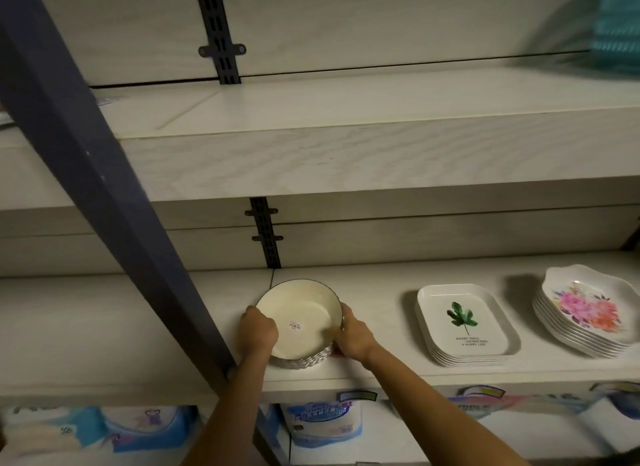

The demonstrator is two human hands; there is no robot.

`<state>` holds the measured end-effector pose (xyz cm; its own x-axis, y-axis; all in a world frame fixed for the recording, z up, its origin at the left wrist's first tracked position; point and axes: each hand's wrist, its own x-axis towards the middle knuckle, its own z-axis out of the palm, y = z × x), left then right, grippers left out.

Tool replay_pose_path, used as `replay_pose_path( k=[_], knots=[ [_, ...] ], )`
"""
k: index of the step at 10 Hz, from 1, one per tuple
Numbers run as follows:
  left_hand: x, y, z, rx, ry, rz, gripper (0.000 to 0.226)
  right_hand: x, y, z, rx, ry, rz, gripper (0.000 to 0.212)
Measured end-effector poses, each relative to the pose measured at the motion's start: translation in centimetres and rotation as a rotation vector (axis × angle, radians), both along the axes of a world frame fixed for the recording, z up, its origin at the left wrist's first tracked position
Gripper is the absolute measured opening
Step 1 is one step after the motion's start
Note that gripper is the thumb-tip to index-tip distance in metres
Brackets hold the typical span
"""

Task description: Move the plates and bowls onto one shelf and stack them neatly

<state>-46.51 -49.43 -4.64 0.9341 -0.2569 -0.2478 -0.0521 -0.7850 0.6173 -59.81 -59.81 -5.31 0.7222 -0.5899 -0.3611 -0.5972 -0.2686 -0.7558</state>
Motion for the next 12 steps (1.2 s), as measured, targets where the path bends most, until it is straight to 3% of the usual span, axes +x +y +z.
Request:
replay_pose_path(
  k=[4,8,10,12],
  knots=[
    [-2.5,-1.8,0.0,-0.081,0.015,-0.285,0.025,-5.4,-4.1,-0.6,0.059,-0.007,-0.156,0.06],
    [-4.8,-2.2,0.4,-0.135,-0.038,-0.352,0.026,-6.9,-4.7,-0.7,-0.042,0.001,-0.248,0.053],
    [-4.2,-2.6,-0.4,-0.03,-0.059,-0.359,0.029,-7.4,-4.4,-0.1,-0.046,0.04,-0.208,0.056],
    [-5.2,-3.1,0.2,-0.106,-0.226,-0.336,0.036,-12.7,-3.8,3.1,-0.095,-0.022,-0.095,0.065]
  ],
)
